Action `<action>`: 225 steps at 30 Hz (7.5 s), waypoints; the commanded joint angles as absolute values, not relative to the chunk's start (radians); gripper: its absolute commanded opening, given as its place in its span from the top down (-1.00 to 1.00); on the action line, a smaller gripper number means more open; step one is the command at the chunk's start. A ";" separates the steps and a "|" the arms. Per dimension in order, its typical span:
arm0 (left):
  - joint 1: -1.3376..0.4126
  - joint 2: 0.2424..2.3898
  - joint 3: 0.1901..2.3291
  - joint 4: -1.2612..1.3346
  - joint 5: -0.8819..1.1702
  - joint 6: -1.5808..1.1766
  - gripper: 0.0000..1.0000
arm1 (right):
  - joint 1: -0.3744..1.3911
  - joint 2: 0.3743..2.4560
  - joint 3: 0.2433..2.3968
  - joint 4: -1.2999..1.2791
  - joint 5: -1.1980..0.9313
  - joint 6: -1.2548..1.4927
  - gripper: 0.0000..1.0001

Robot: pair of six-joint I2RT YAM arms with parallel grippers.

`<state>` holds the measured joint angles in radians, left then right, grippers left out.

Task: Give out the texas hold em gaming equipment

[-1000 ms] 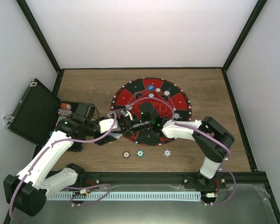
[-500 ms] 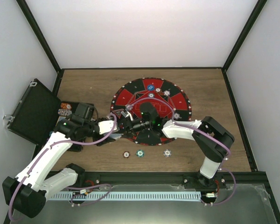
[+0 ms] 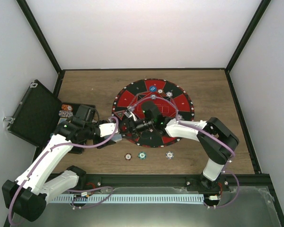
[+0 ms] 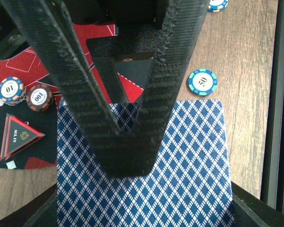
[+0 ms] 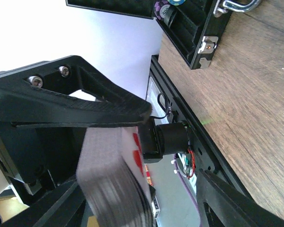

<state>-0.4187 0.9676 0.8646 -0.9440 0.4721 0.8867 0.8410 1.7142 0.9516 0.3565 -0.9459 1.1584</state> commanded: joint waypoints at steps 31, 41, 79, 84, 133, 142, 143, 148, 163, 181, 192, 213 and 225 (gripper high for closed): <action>-0.413 0.963 0.885 -0.948 0.482 0.877 0.92 | 0.794 1.634 0.944 0.183 -0.918 1.013 0.15; -0.413 0.967 0.868 -0.928 0.457 0.876 0.92 | 0.775 1.544 0.907 0.192 -0.917 1.040 0.68; -0.393 0.979 0.849 -0.929 0.417 0.874 0.92 | 0.703 1.507 0.883 0.266 -0.977 1.086 0.99; -0.358 0.986 0.855 -0.944 0.422 0.886 0.92 | 0.586 1.474 0.895 0.160 -1.021 1.004 0.99; -0.284 0.906 0.909 -1.083 0.472 0.874 0.92 | 0.611 2.323 2.024 -0.617 -0.581 0.587 0.20; -0.283 0.915 0.918 -1.073 0.480 0.874 0.92 | 0.617 2.123 1.878 -0.537 -0.629 0.622 0.13; -0.284 0.915 0.916 -1.069 0.480 0.876 0.92 | 0.623 2.087 1.830 -0.508 -0.648 0.635 0.10; -0.283 0.925 0.906 -1.043 0.488 0.879 0.92 | 0.676 1.870 1.483 -0.258 -0.769 0.746 -0.19; -0.285 0.947 0.907 -1.015 0.506 0.887 0.92 | 0.838 1.527 0.901 0.280 -0.870 1.102 -0.55; -0.285 0.932 0.905 -1.025 0.506 0.887 0.92 | 0.926 1.780 1.151 0.283 -0.910 1.097 -0.46; -0.285 0.926 0.908 -1.033 0.509 0.888 0.92 | 0.926 1.868 1.192 0.297 -0.913 1.118 -0.15; -0.285 0.930 0.912 -1.037 0.506 0.893 0.92 | 0.837 1.757 1.041 0.258 -0.900 1.077 0.19; -0.285 0.930 0.896 -1.026 0.493 0.897 0.92 | 0.833 1.679 1.039 0.244 -0.911 1.079 0.12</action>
